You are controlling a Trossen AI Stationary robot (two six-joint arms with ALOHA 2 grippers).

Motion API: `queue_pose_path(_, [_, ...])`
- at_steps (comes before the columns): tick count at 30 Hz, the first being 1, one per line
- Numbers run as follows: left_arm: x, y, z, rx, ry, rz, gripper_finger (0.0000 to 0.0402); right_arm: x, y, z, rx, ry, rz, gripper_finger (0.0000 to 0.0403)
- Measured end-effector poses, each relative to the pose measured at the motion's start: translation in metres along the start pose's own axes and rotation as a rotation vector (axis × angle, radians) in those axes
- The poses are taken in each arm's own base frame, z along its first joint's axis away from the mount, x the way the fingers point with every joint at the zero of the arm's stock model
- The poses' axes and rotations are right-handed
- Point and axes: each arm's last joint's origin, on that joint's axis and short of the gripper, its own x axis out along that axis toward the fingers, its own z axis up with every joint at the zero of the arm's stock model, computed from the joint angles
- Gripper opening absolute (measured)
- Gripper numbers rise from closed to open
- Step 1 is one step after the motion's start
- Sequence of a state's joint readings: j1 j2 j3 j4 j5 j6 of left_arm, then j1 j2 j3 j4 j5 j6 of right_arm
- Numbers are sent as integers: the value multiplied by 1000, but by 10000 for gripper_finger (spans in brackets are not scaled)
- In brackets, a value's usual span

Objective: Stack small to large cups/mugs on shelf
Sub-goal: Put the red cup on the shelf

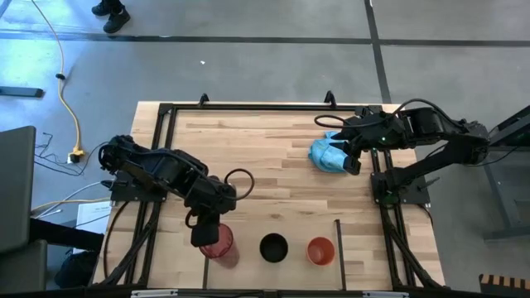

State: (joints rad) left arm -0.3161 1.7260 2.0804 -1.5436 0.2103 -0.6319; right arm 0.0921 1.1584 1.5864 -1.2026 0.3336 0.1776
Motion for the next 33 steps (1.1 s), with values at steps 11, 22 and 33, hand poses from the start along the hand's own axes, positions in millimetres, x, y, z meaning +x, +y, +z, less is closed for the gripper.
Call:
queue_pose_path(11, [0, 1, 0, -2, -6, 6, 33, 0, 0, 0, 4, 0, 0, 78])
queue_pose_path(22, [0, -1, 0, -6, 14, -31, 36, 0, 0, 0, 4, 0, 0, 78])
queue_pose_path(33, [0, -1, 0, -16, 25, -47, 35, 0, 0, 0, 5, 0, 0, 78])
